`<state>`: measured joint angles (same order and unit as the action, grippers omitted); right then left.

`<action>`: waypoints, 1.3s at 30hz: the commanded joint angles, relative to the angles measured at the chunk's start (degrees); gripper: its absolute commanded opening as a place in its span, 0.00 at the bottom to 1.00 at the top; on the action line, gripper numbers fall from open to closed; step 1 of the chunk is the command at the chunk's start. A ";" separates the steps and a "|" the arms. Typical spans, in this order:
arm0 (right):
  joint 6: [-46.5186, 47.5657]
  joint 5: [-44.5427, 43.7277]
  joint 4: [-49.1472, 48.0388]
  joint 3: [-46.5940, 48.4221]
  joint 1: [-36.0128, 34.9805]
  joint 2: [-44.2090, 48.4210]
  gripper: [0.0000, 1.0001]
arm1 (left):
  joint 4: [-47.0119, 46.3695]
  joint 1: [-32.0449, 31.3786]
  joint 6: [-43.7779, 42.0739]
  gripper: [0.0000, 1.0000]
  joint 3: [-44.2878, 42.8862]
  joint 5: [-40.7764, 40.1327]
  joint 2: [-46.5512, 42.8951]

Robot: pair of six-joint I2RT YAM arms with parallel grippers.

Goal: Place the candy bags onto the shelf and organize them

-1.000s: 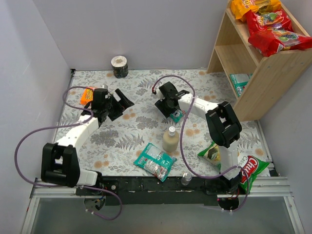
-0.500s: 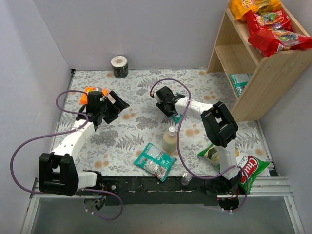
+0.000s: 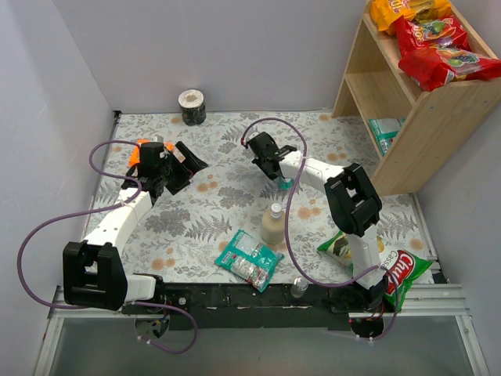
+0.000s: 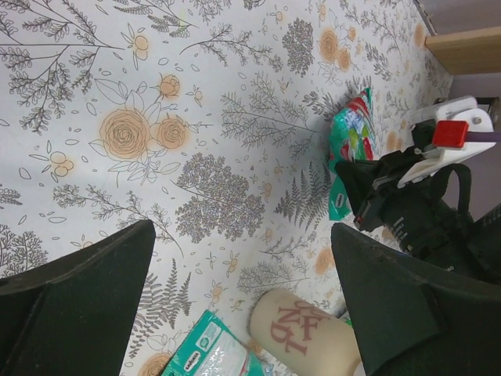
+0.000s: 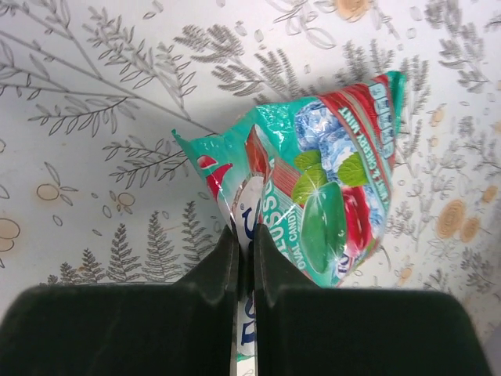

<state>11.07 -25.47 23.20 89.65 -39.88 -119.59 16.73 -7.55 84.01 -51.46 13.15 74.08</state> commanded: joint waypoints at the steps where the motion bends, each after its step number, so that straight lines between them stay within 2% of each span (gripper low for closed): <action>1: -0.44 -5.63 0.44 6.05 0.33 3.83 0.01 | -0.21 0.34 -0.60 0.96 -2.41 1.79 -0.43; 8: 1.76 -15.21 -0.96 13.26 1.73 10.15 0.01 | -0.91 0.43 -0.33 0.96 -3.03 3.29 0.36; 15: 12.12 -25.93 -9.12 16.09 3.75 13.68 0.01 | -1.70 0.34 -0.16 0.95 -3.21 4.17 0.80; 18: 21.42 -31.55 -19.30 12.16 4.63 15.61 0.01 | -1.88 0.34 -0.25 0.95 -3.47 4.26 0.98; 19: 28.84 -33.48 -27.60 10.83 5.24 16.22 0.01 | -1.96 0.34 -0.33 0.95 -3.64 4.26 1.06; 21: 36.17 -35.16 -35.20 8.45 5.95 17.28 0.01 | -1.97 0.34 -0.34 0.95 -3.56 4.61 1.24; 22: 43.09 -36.13 -43.16 6.35 7.00 17.37 0.01 | -2.14 0.34 -0.34 0.95 -3.64 4.69 1.24; 26: 55.25 -36.58 -55.53 4.57 10.34 16.67 0.01 | -2.32 0.34 -0.34 0.95 -3.47 4.87 1.59; 33: 59.06 -34.56 -59.41 3.96 16.14 16.15 0.01 | -2.58 0.34 -0.16 0.95 -3.56 5.13 1.94; 39: 62.23 -34.73 -64.50 4.04 19.31 12.02 0.01 | -3.89 0.34 2.21 0.93 -2.77 6.80 3.17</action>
<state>68.29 -59.83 -31.59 93.10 -21.41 -105.27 14.50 -7.55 84.47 -53.10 18.13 77.03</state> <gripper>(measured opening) 0.080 0.945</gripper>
